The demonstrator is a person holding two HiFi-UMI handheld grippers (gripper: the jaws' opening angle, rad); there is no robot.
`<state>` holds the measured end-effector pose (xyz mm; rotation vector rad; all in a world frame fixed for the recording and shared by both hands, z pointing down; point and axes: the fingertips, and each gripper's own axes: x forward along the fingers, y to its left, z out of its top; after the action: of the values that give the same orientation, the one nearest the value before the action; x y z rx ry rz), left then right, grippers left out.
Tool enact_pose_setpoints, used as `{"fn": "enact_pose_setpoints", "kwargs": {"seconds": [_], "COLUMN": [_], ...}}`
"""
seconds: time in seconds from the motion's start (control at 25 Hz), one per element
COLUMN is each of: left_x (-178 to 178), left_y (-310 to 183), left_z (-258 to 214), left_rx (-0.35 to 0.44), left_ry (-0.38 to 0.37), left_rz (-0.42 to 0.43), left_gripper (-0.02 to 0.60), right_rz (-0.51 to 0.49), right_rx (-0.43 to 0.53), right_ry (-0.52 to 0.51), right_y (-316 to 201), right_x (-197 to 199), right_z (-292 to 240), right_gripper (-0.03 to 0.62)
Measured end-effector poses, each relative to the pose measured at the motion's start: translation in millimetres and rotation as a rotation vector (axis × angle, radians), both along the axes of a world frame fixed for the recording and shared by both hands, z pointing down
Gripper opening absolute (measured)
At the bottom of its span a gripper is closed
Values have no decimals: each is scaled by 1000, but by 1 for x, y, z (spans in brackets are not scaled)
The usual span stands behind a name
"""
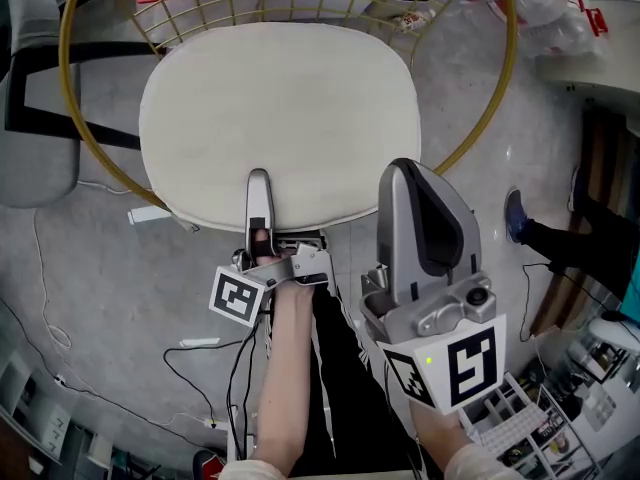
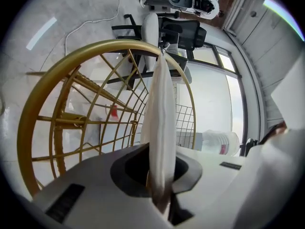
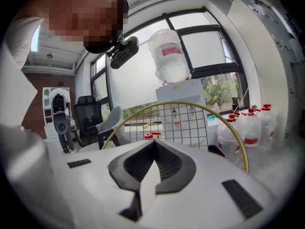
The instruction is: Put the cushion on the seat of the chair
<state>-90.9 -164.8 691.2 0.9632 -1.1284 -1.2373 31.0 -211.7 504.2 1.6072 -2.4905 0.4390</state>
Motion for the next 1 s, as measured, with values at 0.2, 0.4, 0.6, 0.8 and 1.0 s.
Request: {"fn": "enact_pose_setpoints", "kwargs": {"seconds": [0.2,0.4,0.6,0.8,1.0], "left_x": [1,2,2,1,2], "left_y": [4,6,7,8,10], "left_z": [20,36,45,48,51], "left_rx": [-49,-81,-122,-149,-166], "left_ry": [7,4,-14,-29,-18], "left_rz": [-4,-6,-3,-3,-16], "left_gripper": [41,41,43,51,100], "right_rz": [6,-3,-7,-16,-26], "right_rx": [-24,-42,-50,-44,-53], "right_ry": [-4,-12,-28,-39,-41], "right_y": [0,4,5,4,8], "right_x": [-3,-8,-13,-17,-17], "right_z": [13,23,27,23,24], "right_gripper": [15,15,15,15,15]}}
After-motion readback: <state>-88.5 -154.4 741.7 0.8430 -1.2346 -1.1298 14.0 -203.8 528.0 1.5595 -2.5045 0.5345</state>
